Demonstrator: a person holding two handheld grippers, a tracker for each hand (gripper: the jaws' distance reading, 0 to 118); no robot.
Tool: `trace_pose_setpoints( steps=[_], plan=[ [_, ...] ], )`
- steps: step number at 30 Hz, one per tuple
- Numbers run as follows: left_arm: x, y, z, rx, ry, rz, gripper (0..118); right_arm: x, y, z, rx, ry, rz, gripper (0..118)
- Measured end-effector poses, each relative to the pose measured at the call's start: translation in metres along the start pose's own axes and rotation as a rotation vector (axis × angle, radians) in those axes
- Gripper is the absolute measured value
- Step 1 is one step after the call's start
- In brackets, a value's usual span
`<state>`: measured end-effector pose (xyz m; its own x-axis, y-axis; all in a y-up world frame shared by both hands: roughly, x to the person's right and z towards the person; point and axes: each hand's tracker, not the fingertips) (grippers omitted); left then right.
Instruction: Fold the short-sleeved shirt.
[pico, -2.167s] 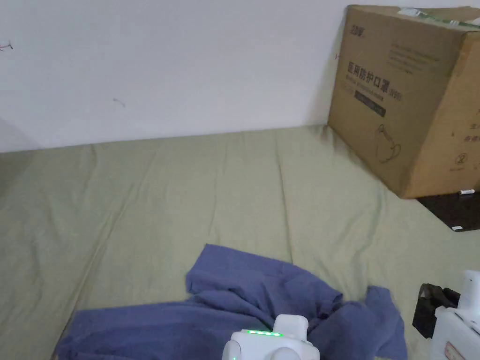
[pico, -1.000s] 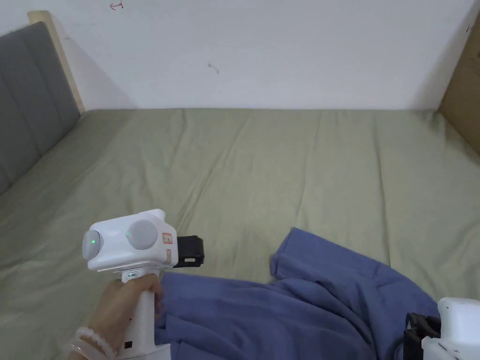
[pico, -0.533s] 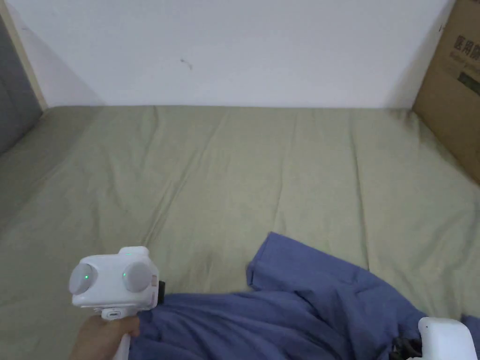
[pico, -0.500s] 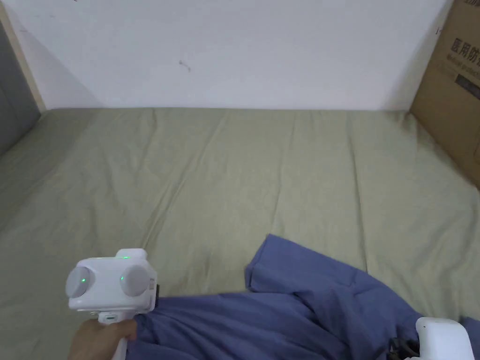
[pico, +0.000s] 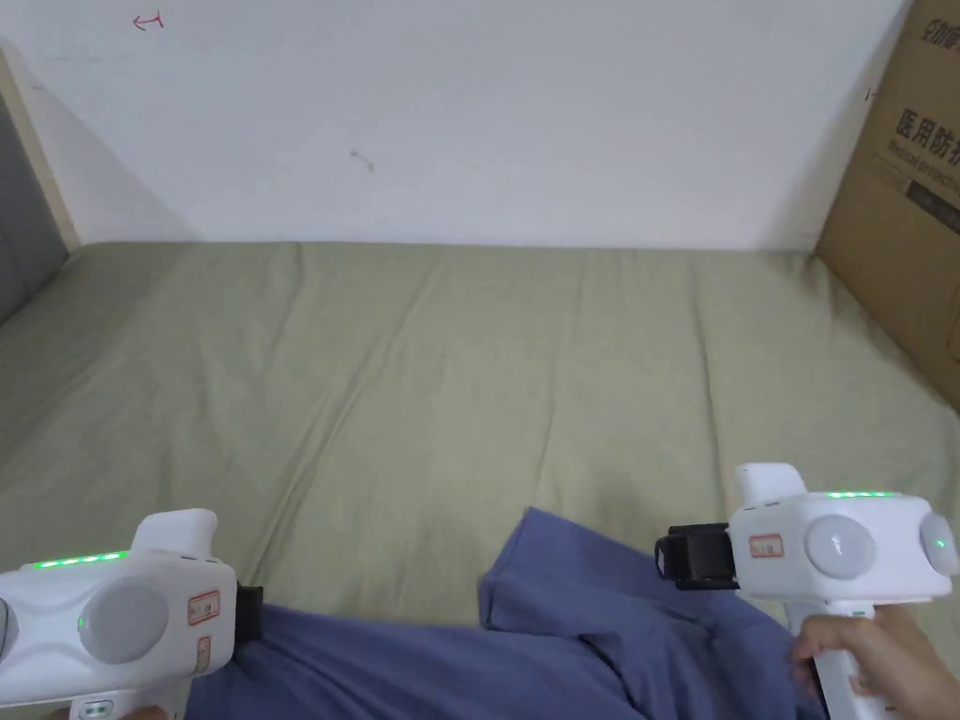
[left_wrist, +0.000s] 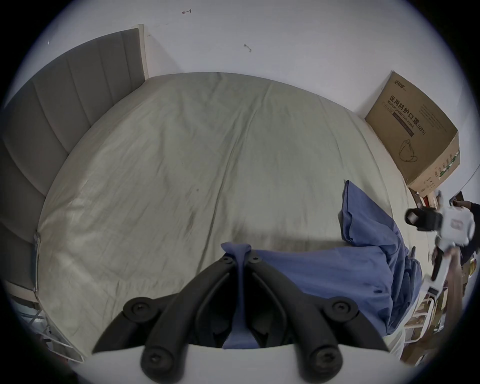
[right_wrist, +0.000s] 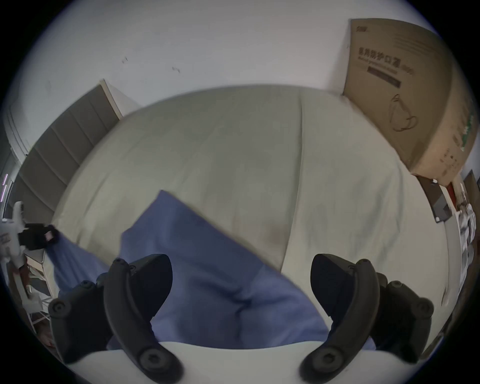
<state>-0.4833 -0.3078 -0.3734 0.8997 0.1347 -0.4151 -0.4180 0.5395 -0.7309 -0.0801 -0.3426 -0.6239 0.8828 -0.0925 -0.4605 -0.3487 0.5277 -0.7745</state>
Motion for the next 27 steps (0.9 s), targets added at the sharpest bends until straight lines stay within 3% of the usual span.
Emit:
trace_pose_setpoints(
  steps=[3,4,5,7,9,10,11,12,13,14,18,21,27],
  plan=[
    [-0.002,0.000,-0.004,-0.007,0.002,0.002,3,0.008,0.005,-0.038,-0.123,-0.033,-0.050,107],
    [-0.004,-0.001,-0.005,-0.008,-0.002,0.006,3,0.010,0.003,-0.049,-0.173,-0.042,-0.032,102],
    [-0.004,-0.001,-0.005,-0.009,-0.003,0.006,3,0.011,-0.002,-0.056,-0.212,-0.053,-0.008,83],
    [-0.003,-0.001,-0.008,-0.015,0.000,0.001,3,0.010,-0.008,-0.055,-0.163,-0.069,0.010,80],
    [-0.003,-0.002,-0.008,-0.020,0.009,-0.010,3,0.008,-0.005,-0.047,-0.157,-0.061,-0.011,55],
    [-0.003,-0.002,-0.009,-0.022,0.011,-0.018,3,0.009,-0.003,-0.045,-0.145,-0.075,0.004,35],
    [-0.001,-0.002,-0.008,-0.025,0.015,-0.022,3,0.011,-0.002,-0.043,-0.144,-0.079,0.009,2],
    [-0.001,-0.002,-0.007,-0.025,0.019,-0.021,3,0.013,-0.001,-0.042,-0.129,-0.127,0.011,2],
    [-0.001,-0.002,-0.006,-0.022,0.018,-0.021,3,0.016,-0.001,-0.036,-0.125,-0.123,-0.009,2],
    [-0.001,-0.001,-0.003,-0.021,0.016,-0.019,3,0.019,0.000,-0.033,-0.139,-0.050,-0.050,2],
    [0.001,0.006,0.011,-0.006,0.024,-0.026,3,0.014,0.001,0.001,-0.094,-0.079,-0.055,2],
    [0.001,0.018,0.029,0.028,0.033,-0.045,3,0.014,0.016,0.044,-0.011,-0.106,-0.028,2],
    [0.006,0.055,0.092,0.175,0.063,-0.071,3,0.032,0.050,0.157,0.179,-0.112,-0.068,2]
  ],
)
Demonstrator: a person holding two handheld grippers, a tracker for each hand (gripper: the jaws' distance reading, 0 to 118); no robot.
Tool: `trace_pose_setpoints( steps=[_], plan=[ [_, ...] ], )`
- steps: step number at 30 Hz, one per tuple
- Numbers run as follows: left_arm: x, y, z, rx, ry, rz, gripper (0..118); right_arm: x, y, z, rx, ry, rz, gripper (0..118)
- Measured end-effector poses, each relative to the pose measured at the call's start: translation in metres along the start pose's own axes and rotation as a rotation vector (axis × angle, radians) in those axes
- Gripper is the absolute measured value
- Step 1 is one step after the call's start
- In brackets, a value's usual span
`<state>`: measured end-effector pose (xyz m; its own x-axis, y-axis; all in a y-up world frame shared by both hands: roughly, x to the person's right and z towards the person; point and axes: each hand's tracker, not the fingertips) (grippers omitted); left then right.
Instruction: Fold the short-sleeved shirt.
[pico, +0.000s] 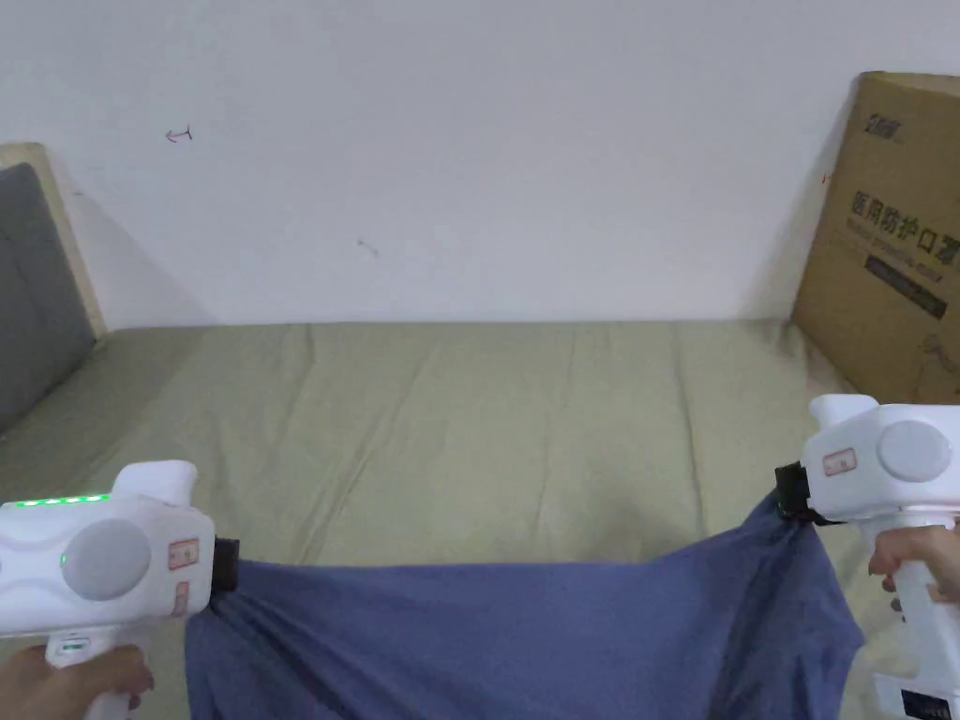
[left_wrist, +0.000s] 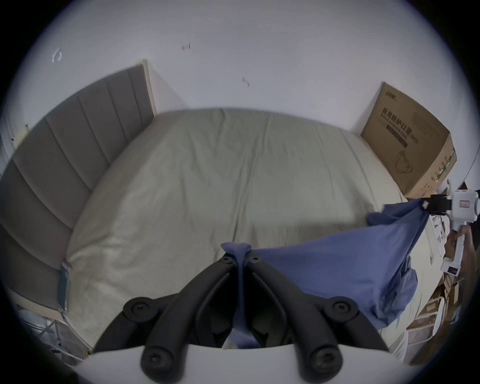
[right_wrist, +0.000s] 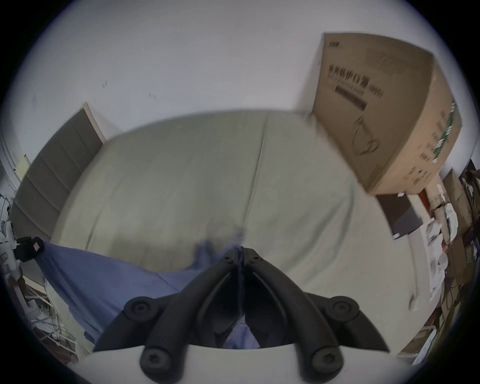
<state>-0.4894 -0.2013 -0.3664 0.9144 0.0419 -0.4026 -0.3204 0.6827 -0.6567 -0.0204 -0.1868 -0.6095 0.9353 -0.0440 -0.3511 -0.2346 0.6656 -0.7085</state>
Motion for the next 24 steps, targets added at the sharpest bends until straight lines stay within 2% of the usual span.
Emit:
trace_pose_setpoints(
  steps=[3,8,14,18,24],
  plan=[
    [-0.001,0.025,0.034,0.089,0.002,-0.002,3,0.018,0.026,0.051,0.091,-0.020,-0.029,2],
    [0.004,0.063,0.087,0.224,-0.014,-0.008,3,0.047,0.069,0.123,0.216,0.007,-0.150,2],
    [0.012,0.116,0.134,0.331,-0.019,-0.042,3,0.049,0.127,0.182,0.314,-0.031,-0.137,2],
    [0.010,0.172,0.131,0.393,0.022,-0.075,3,0.045,0.170,0.200,0.368,-0.030,-0.173,2],
    [0.024,0.247,0.130,0.462,0.070,-0.098,3,0.032,0.249,0.212,0.435,-0.070,-0.169,2]
  ],
)
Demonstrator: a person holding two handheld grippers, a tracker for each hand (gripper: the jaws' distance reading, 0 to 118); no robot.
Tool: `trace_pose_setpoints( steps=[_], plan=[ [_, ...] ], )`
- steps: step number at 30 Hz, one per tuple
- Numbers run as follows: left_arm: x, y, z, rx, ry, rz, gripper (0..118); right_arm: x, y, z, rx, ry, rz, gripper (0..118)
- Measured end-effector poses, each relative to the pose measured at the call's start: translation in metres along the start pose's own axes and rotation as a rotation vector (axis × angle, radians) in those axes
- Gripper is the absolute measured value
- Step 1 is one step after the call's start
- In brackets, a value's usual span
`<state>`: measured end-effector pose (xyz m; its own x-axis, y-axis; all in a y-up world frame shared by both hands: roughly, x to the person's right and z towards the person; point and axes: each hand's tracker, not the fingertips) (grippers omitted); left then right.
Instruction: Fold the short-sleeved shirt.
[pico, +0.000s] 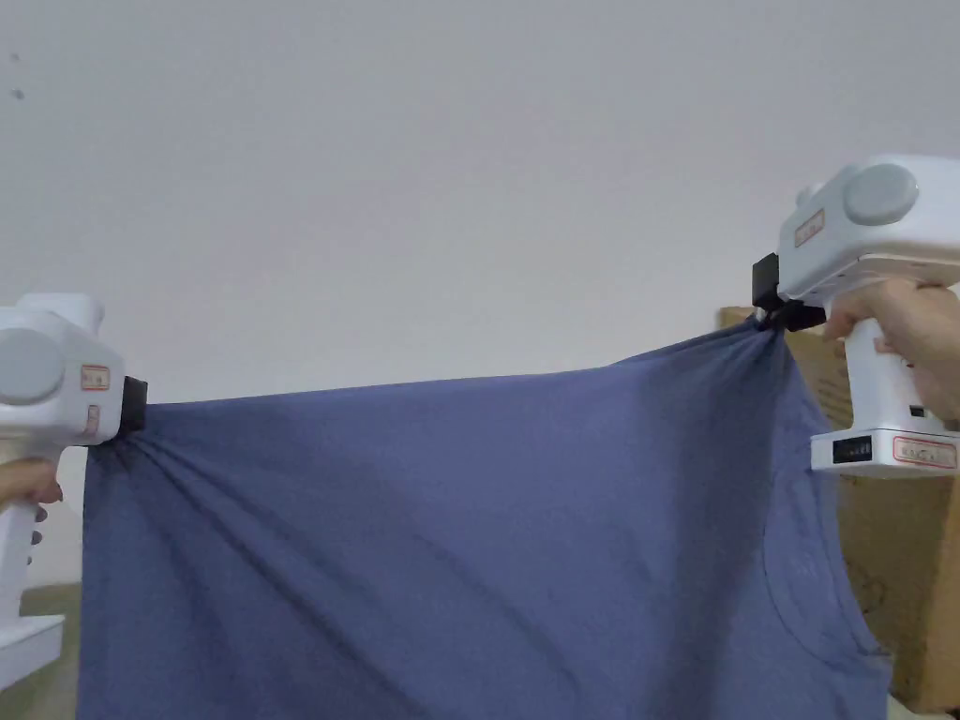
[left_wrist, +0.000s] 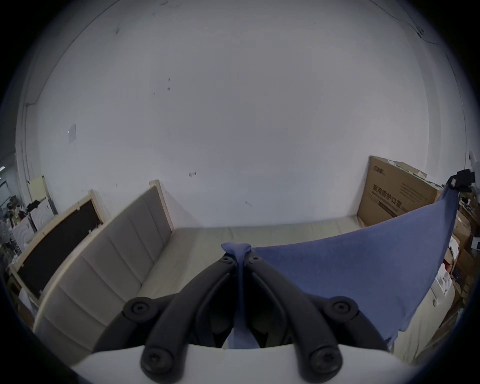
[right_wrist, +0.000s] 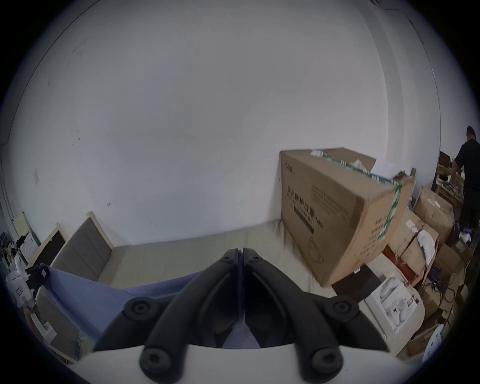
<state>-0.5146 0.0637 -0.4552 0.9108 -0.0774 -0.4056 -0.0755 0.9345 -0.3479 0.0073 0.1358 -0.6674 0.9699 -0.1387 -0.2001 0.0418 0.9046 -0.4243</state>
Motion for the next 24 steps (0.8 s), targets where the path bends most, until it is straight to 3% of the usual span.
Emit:
trace_pose_setpoints(
  steps=[3,6,10,14,20,24],
  plan=[
    [-0.001,0.032,-0.016,0.047,0.046,-0.020,3,-0.016,0.035,0.001,0.049,0.003,-0.010,2],
    [0.001,0.060,-0.019,0.093,0.060,-0.013,3,-0.033,0.062,0.009,0.114,-0.009,0.031,2],
    [0.001,0.085,-0.022,0.132,0.104,-0.003,3,-0.044,0.082,0.020,0.147,0.011,0.005,2],
    [-0.001,0.095,-0.027,0.160,0.133,-0.009,3,-0.058,0.081,0.022,0.159,0.007,0.063,2],
    [-0.007,0.061,-0.060,0.161,0.172,-0.009,3,-0.063,0.050,-0.014,0.096,0.025,0.070,2],
    [-0.004,0.010,-0.108,0.057,0.204,-0.015,3,-0.063,0.007,-0.069,-0.006,0.060,0.053,2]
  ],
)
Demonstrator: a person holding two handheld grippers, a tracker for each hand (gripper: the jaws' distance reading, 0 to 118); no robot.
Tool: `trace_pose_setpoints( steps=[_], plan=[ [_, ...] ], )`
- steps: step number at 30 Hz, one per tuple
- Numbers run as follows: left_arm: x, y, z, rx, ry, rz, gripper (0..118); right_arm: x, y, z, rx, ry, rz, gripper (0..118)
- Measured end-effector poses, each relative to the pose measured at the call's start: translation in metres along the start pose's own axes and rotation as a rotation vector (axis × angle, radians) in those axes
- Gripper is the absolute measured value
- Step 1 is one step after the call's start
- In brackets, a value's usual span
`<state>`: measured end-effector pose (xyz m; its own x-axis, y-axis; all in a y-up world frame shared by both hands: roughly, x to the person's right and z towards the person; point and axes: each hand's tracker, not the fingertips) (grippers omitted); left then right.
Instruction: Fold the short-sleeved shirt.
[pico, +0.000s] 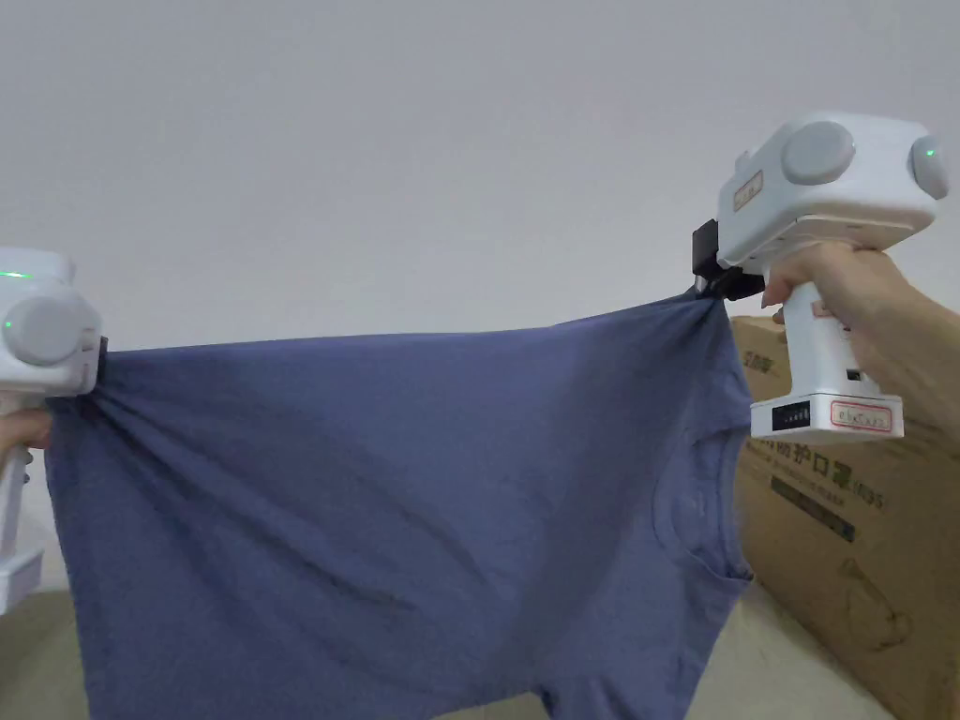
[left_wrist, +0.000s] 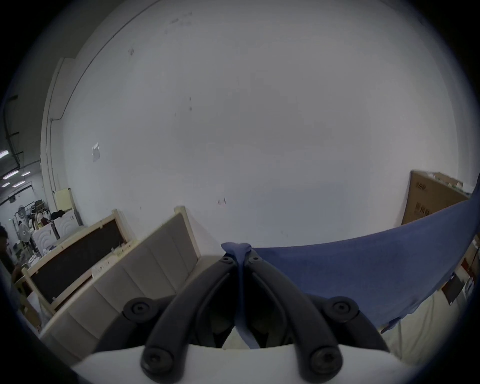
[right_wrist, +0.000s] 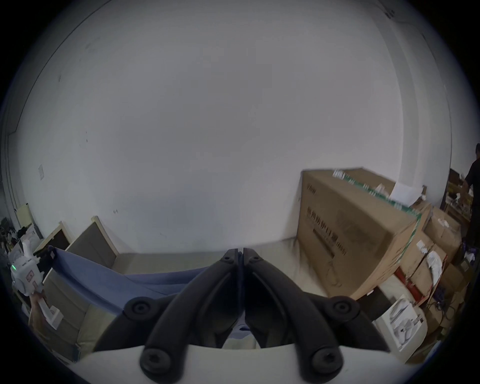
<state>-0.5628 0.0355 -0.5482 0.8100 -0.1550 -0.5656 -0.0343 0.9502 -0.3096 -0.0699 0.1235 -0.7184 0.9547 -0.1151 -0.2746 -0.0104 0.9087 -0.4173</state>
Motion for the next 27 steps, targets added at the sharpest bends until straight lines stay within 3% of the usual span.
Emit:
trace_pose_setpoints(
  steps=[6,10,13,20,27],
  plan=[
    [0.030,-0.119,-0.088,-0.210,-0.004,0.000,3,-0.005,-0.103,-0.114,-0.239,-0.055,0.060,2],
    [0.049,-0.213,-0.128,-0.367,-0.010,-0.006,3,0.007,-0.196,-0.186,-0.431,-0.091,0.013,2],
    [0.060,-0.277,-0.124,-0.499,-0.004,-0.029,3,0.017,-0.266,-0.220,-0.560,-0.121,0.018,2],
    [0.046,-0.362,-0.123,-0.626,-0.010,-0.024,3,0.037,-0.373,-0.235,-0.733,-0.134,0.007,2],
    [0.028,-0.349,-0.064,-0.546,-0.051,-0.043,3,0.047,-0.372,-0.184,-0.680,-0.081,-0.013,2]
  ],
)
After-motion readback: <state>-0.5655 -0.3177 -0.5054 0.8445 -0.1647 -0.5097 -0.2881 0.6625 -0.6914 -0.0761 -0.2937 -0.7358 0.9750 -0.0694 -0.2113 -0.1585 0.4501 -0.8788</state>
